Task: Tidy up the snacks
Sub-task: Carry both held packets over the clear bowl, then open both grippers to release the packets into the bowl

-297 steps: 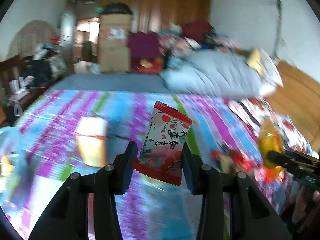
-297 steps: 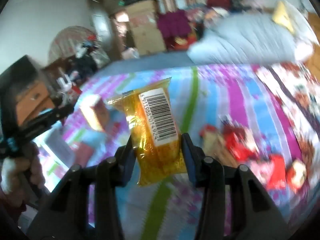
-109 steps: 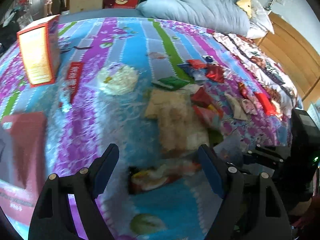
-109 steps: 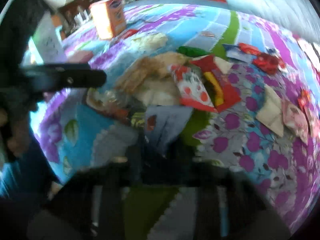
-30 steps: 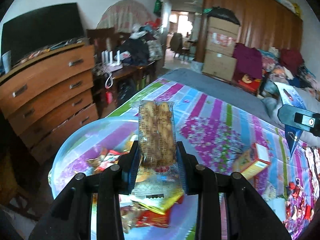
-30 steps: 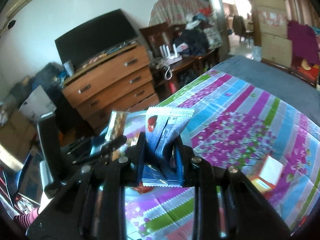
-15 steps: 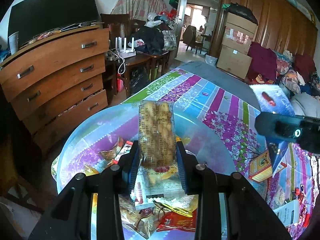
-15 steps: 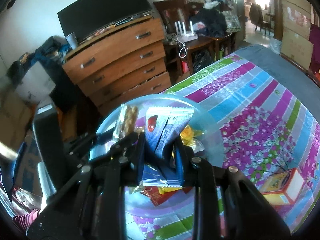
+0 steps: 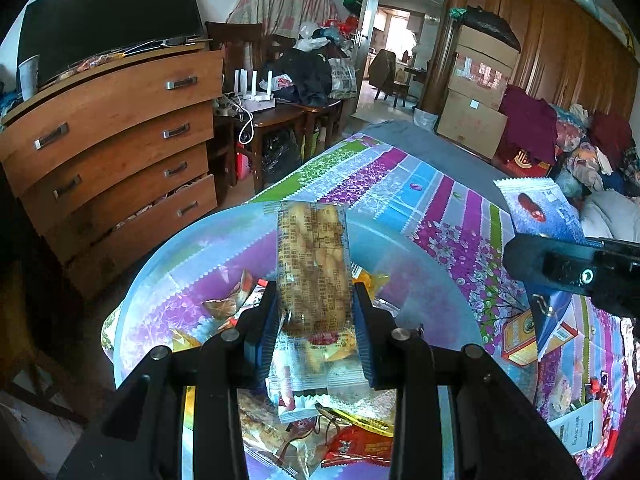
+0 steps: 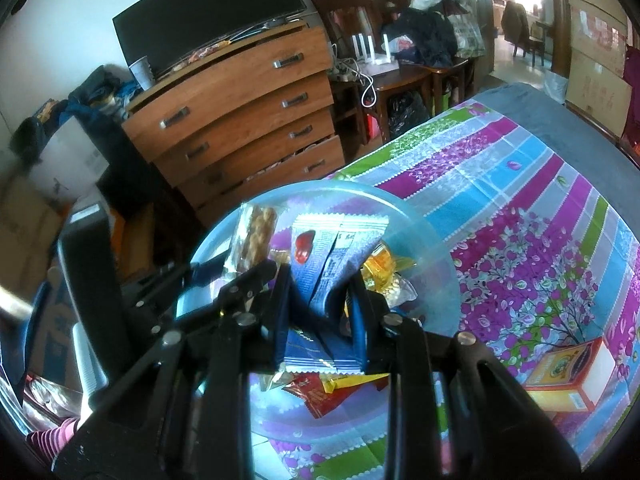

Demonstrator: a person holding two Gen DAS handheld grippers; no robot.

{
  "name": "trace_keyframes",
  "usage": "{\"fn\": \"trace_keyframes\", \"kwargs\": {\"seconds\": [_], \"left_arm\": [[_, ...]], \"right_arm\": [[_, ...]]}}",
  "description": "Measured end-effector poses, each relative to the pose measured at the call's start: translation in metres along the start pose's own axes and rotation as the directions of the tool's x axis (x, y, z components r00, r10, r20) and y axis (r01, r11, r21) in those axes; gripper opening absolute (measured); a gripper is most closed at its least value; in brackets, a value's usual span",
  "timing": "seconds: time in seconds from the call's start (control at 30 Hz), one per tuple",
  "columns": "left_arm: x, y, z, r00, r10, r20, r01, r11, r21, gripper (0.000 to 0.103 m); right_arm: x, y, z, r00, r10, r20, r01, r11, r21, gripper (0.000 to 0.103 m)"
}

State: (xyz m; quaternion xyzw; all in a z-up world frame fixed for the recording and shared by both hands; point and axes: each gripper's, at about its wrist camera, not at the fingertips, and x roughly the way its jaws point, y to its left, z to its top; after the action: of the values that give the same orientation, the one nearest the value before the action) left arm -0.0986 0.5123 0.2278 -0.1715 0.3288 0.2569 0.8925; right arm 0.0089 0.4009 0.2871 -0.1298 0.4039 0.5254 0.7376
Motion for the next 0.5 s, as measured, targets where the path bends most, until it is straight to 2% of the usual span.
{"fn": "trace_keyframes", "kwargs": {"seconds": [0.5], "left_arm": [[0.013, 0.003, -0.005, 0.999, 0.022, -0.026, -0.022, 1.000, -0.009, 0.037]], "right_arm": [[0.013, -0.001, -0.002, 1.000, 0.011, -0.015, -0.011, 1.000, 0.001, 0.029]]}}
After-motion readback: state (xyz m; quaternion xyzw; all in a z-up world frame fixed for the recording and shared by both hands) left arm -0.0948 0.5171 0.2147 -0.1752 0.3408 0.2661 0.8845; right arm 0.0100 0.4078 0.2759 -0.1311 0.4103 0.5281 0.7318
